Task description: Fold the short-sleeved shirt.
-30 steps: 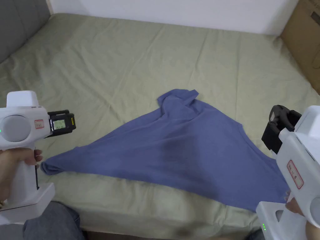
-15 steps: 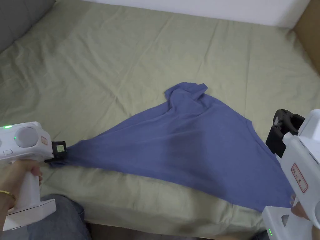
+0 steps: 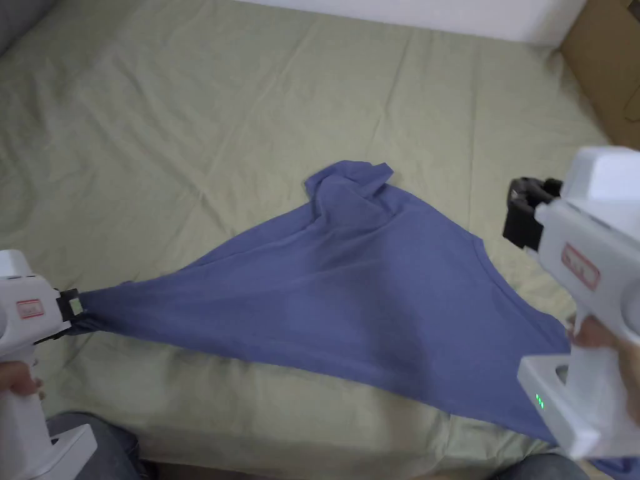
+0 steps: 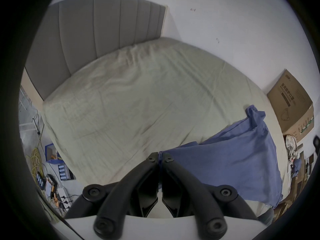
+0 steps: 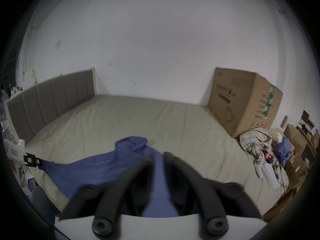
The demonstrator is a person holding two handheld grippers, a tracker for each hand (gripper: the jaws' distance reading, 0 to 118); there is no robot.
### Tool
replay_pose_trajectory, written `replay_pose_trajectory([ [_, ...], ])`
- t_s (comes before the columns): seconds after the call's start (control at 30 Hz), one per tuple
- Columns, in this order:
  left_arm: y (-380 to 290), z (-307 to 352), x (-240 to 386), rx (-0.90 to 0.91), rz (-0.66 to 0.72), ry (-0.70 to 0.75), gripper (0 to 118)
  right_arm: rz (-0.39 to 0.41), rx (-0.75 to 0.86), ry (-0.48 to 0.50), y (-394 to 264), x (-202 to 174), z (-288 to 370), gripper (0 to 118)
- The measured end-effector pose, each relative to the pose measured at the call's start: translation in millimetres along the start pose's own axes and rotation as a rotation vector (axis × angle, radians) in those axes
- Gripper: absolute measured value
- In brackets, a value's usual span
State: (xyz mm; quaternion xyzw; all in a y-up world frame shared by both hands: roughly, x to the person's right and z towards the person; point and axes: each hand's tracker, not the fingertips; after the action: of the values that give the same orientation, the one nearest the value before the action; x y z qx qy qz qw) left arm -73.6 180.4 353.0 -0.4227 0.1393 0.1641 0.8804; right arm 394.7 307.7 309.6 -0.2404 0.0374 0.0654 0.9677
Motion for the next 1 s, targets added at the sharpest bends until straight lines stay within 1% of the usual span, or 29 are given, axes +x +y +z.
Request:
replay_pose_trajectory([
  [0.03,-0.7,5.9,3.7,0.021,-0.017,0.004,0,0.019,-0.063,0.003,12.5,2.6,-19.3,35],
  [0.07,-1.4,11.2,6.6,0.040,-0.028,0.004,0,0.034,-0.110,0.033,22.5,4.9,-39.3,66],
  [0.1,-1.6,13.3,12.1,0.055,-0.040,0.005,0,0.054,-0.158,0.056,31.2,7.9,-62.3,102],
  [0.13,-2.0,16.9,14.9,0.065,-0.044,0.006,0,0.072,-0.220,0.094,38.1,8.7,-87.0,113],
  [0.17,-2.0,19.6,17.1,0.071,-0.047,0.010,0,0.073,-0.272,0.106,42.6,8.2,-109.0,115],
  [0.23,-1.5,20.9,21.0,0.077,-0.056,0.015,0,0.115,-0.368,0.105,48.3,6.3,-157.4,115],
  [0.3,-0.9,22.4,22.2,0.081,-0.050,0.015,0,0.135,-0.449,0.091,45.9,5.4,-202.4,115],
  [0.37,0.2,18.9,22.3,0.073,-0.040,0.014,0,0.128,-0.535,0.045,37.3,2.9,-242.7,111],
  [0.43,1.6,17.4,21.9,0.068,-0.015,0.019,0,0.117,-0.609,0.022,27.1,1.1,-279.4,110],
  [0.47,2.6,15.7,21.8,0.063,-0.012,0.023,0,0.115,-0.633,0.024,21.9,-0.3,-292.3,109],
  [0.63,3.5,2.2,22.2,0.036,0.011,0.049,0,0.107,-0.680,0.038,0.2,-9.1,-346.0,94],
  [0.67,4.3,-0.4,21.8,0.029,0.019,0.051,0,0.106,-0.686,0.037,-2.6,-10.0,-352.8,89],
  [0.7,4.8,-2.8,21.5,0.023,0.021,0.051,0,0.099,-0.687,0.032,-5.4,-9.8,-357.7,80],
  [0.73,5.0,-5.1,22.0,0.020,0.023,0.056,0,0.085,-0.689,0.025,-7.6,-9.1,-361.5,72],
  [0.83,3.9,-10.3,22.8,0.008,0.022,0.062,0,0.038,-0.698,0.040,-10.8,-7.7,-369.5,65],
  [0.9,1.0,-13.8,20.9,0.004,0.026,0.063,0,0.033,-0.711,0.052,-14.6,-5.8,-371.8,47],
  [0.97,0.2,-17.5,20.2,-0.008,0.039,0.066,0,0.020,-0.708,0.075,-14.4,-7.4,-369.0,34],
  [1.0,-0.6,-18.4,19.8,-0.008,0.046,0.064,0,0.015,-0.703,0.079,-13.9,-6.9,-367.4,13],
])
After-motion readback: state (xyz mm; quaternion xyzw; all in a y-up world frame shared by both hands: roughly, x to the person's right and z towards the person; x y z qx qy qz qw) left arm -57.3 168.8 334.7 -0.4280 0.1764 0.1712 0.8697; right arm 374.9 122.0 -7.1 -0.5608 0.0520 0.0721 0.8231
